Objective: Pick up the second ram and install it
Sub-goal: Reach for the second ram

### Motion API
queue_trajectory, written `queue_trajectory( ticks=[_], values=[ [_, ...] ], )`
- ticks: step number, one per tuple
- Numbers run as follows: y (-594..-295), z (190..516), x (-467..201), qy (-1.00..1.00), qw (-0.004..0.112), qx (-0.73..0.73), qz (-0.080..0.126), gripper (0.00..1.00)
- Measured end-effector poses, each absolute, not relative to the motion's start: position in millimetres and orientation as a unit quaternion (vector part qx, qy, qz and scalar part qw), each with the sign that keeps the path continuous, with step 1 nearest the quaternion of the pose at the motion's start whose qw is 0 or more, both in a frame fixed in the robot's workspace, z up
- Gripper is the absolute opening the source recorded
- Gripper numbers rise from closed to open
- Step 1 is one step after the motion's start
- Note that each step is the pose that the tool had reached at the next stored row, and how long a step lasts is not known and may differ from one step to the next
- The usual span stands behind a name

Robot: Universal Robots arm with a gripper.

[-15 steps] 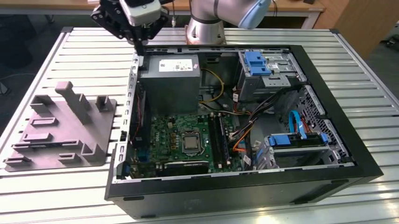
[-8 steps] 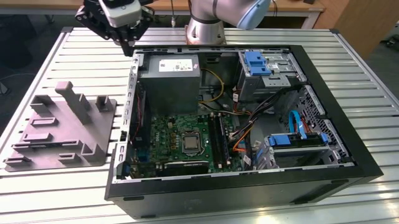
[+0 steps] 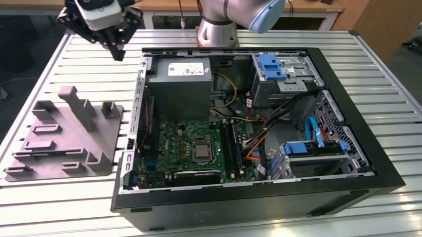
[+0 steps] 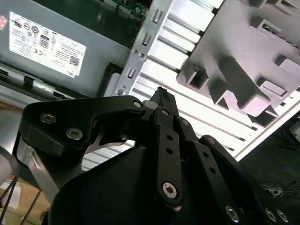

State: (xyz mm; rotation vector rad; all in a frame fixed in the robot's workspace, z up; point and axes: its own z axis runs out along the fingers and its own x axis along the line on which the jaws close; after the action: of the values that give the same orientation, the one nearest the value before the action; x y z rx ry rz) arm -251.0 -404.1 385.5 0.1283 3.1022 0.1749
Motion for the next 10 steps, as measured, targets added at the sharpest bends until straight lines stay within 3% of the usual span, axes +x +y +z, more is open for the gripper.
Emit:
queue_trajectory(
  ticks=[10],
  values=[
    [-404, 382, -290, 0.997, 0.016, 0.042, 0.056, 0.11]
  ],
)
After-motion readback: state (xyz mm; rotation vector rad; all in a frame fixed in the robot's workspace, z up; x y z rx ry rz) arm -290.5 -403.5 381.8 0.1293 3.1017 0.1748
